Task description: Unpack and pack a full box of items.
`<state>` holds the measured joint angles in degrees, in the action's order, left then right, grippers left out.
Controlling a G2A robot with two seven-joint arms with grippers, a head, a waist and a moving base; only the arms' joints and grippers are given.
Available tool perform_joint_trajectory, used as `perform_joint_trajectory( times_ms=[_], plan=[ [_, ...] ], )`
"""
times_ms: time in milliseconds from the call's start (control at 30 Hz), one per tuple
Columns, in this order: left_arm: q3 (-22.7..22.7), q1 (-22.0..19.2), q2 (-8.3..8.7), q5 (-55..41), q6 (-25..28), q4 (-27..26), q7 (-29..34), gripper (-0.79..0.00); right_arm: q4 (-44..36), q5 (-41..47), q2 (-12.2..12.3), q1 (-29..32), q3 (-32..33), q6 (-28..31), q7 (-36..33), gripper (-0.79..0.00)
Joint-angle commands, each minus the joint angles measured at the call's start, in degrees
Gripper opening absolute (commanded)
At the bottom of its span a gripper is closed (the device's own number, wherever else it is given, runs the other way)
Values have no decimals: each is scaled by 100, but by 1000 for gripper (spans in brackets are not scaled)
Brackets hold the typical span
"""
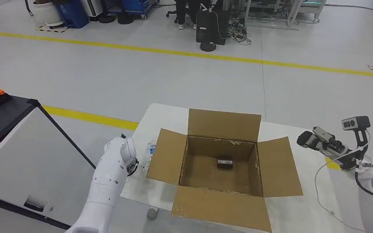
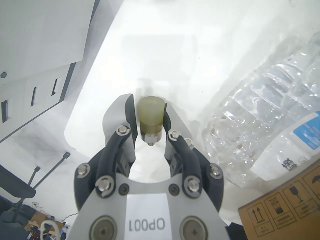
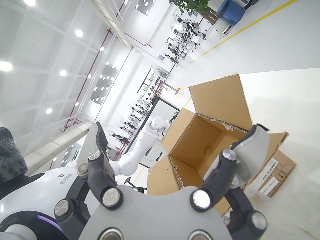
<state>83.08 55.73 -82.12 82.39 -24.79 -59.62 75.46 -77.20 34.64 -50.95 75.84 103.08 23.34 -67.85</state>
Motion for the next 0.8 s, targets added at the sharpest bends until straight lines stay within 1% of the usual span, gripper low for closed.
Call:
perform_joint_trajectory(
  times_ms=[0,33,67,233,267,333,467,533,633,733,767],
  plan=[
    [2,4,3,9,-16,-27,-8,-480,0,0,0,0,0,0,1,0],
    [3,8,4,5,-9,-47,11,-456,0,0,0,0,0,0,1,0],
    [6,13,7,15,-8,-82,7,-453,0,0,0,0,0,0,1,0],
    [42,118,25,90,-64,-361,47,-369,0,0,0,0,0,0,1,0],
    [53,141,30,103,-67,-425,74,-339,0,0,0,0,0,0,1,0],
    [72,193,37,113,-61,-540,127,-237,0,0,0,0,0,0,1,0],
    [108,338,41,72,-117,-891,137,-102,0,0,0,0,0,0,1,0],
    [210,432,45,-76,-191,-1226,187,-52,0,0,0,0,0,0,1,0],
    [373,648,70,-36,-312,-1888,91,-62,0,0,0,0,0,0,1,0],
    [607,887,80,-129,-387,-2602,17,-43,0,0,0,0,0,0,1,0],
    [680,971,81,-185,-386,-2883,18,0,0,0,0,0,0,0,1,0]
  ],
)
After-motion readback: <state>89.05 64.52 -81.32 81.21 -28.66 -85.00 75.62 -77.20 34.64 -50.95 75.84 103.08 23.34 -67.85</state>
